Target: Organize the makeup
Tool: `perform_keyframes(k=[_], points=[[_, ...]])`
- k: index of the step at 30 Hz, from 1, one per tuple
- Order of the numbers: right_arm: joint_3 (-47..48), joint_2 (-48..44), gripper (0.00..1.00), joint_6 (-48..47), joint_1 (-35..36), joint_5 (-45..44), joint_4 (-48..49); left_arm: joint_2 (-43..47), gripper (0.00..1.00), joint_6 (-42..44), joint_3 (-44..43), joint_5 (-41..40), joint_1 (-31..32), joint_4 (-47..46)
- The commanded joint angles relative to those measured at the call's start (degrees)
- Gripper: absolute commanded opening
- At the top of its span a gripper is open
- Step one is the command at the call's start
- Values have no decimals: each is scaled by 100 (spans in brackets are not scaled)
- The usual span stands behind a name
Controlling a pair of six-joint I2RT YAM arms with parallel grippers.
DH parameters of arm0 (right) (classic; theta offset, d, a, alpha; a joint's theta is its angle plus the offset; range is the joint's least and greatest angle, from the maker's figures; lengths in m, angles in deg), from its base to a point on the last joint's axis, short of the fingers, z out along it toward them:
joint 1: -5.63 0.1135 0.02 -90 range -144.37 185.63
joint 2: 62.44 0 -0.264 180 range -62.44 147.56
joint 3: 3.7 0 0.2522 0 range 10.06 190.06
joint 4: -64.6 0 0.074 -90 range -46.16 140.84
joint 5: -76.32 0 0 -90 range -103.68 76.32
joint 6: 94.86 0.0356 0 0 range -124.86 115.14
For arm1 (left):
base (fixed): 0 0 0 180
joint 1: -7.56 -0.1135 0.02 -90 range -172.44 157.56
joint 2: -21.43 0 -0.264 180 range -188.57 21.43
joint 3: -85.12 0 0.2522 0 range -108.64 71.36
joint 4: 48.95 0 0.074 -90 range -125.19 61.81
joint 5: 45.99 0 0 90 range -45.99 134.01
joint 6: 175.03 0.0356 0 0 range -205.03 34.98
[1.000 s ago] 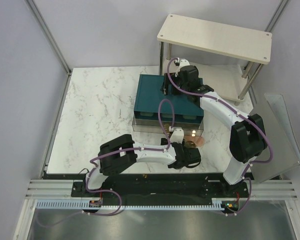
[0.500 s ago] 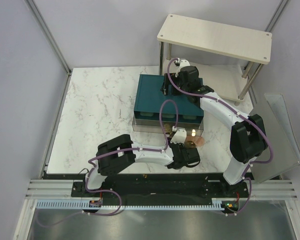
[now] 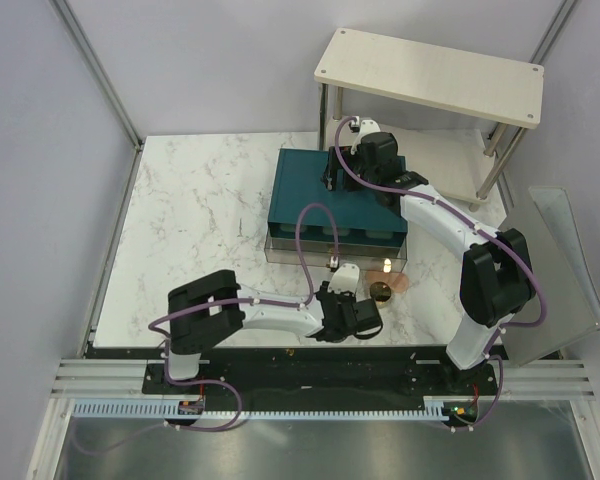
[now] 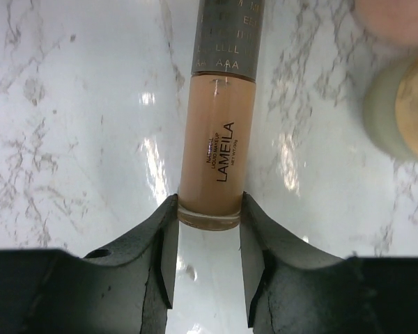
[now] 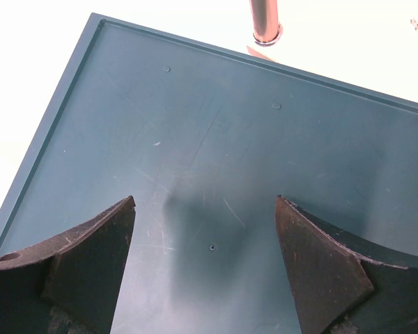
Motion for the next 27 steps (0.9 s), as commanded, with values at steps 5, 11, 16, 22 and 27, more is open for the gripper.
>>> perform_keyframes(k=[5,11,16,22,27], points=[[-304,375,89,127,41,350,-1352,465,2,-110,583,1168,661,1178],[-277,384,89,109,41,376,-1379,1265,2,-127,548,1098,1013,1881],[-216,436,89,100,41,411,-1396,2063,2,57,460,896,1154,2434],[-137,472,89,83,41,412,-1440,2557,2,785,92,492,1171,2928],[-32,498,89,48,41,394,-1493,3049,2,1409,-181,149,1171,3033]])
